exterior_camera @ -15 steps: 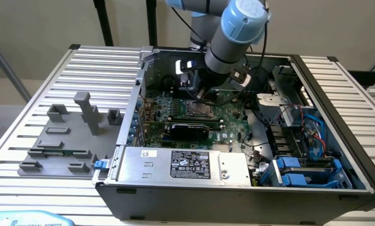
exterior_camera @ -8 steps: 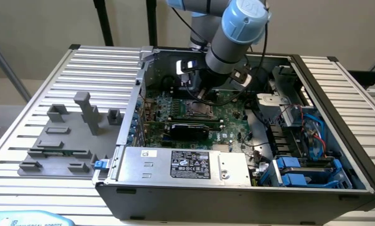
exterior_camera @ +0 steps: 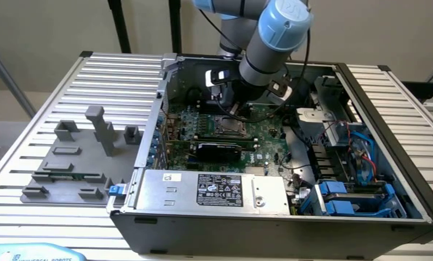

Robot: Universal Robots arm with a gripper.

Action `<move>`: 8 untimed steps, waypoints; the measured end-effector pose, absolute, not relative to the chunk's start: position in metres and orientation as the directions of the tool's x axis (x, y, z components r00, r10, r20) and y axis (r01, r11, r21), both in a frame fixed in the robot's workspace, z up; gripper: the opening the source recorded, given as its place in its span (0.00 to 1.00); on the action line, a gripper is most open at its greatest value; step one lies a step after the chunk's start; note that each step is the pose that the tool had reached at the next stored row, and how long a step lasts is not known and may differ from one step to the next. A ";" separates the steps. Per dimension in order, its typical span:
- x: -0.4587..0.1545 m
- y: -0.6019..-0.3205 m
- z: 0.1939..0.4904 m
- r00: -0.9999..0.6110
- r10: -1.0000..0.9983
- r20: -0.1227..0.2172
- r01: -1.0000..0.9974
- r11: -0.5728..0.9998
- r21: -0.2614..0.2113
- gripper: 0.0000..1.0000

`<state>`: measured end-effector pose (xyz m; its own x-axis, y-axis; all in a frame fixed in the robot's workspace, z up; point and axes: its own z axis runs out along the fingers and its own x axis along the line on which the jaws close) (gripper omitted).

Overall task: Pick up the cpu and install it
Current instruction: 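Install the first cpu locking lever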

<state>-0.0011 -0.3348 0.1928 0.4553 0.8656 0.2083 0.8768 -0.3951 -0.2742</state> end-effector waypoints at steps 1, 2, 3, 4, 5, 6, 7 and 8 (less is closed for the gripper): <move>0.000 -0.335 0.193 0.455 0.866 0.208 0.877 -0.395 -0.274 0.11; 0.001 -0.335 0.192 0.455 0.866 0.208 0.877 -0.394 -0.274 0.11; 0.002 -0.335 0.192 0.454 0.866 0.208 0.877 -0.394 -0.274 0.11; 0.003 -0.335 0.192 0.454 0.866 0.208 0.877 -0.394 -0.274 0.11; 0.004 -0.335 0.192 0.453 0.867 0.208 0.878 -0.393 -0.274 0.11; 0.005 -0.335 0.191 0.453 0.867 0.208 0.878 -0.393 -0.274 0.11; 0.006 -0.335 0.191 0.453 0.867 0.208 0.878 -0.393 -0.274 0.11; 0.007 -0.335 0.191 0.453 0.867 0.208 0.878 -0.392 -0.274 0.11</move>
<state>0.0066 -0.3348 0.1911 0.4526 0.8672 0.2079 0.8780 -0.3925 -0.2741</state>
